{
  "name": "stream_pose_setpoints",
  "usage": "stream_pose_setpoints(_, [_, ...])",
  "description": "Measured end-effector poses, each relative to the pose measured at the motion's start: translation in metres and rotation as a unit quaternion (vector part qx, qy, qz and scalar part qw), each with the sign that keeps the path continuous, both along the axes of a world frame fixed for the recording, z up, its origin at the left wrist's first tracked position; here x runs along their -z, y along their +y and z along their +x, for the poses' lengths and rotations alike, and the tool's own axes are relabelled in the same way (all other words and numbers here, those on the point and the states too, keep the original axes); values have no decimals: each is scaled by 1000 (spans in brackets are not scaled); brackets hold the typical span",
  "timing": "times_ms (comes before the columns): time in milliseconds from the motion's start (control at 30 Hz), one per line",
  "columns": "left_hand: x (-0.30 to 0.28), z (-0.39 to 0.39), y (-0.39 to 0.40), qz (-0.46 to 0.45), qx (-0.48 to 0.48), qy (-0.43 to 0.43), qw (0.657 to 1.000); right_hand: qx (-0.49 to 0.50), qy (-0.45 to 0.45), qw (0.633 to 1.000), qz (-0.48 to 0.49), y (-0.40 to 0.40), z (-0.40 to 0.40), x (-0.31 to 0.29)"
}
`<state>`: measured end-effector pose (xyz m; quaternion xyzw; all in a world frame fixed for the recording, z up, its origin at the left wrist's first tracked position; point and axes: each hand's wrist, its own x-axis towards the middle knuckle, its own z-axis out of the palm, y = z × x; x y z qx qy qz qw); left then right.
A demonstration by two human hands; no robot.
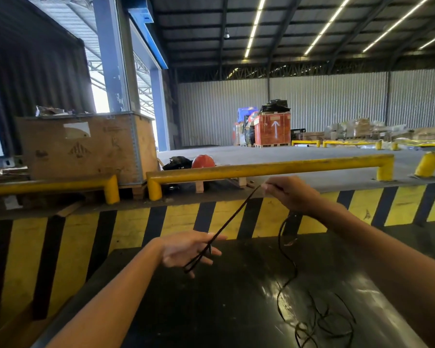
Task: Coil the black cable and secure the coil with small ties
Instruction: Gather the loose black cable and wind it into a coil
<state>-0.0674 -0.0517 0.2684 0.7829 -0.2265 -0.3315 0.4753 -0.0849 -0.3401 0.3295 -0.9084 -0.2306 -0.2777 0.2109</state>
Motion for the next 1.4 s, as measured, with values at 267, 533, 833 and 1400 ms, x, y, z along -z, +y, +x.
stream_pose_setpoints(267, [-18,-20,-32,-342,118,133,923,41,145,988,-15,25,2,62])
stream_pose_setpoints(533, [-47,-15,-32,-463,-101,-37,880,-115,277,949,-94,78,-52,94])
stream_pose_setpoints(833, [-32,17,22,-159,-227,-198,940,-6,84,989,-120,2,-17,4])
stream_pose_setpoints(1400, [-56,-19,-42,-431,25,50,900,-118,204,971,-39,101,-23,72])
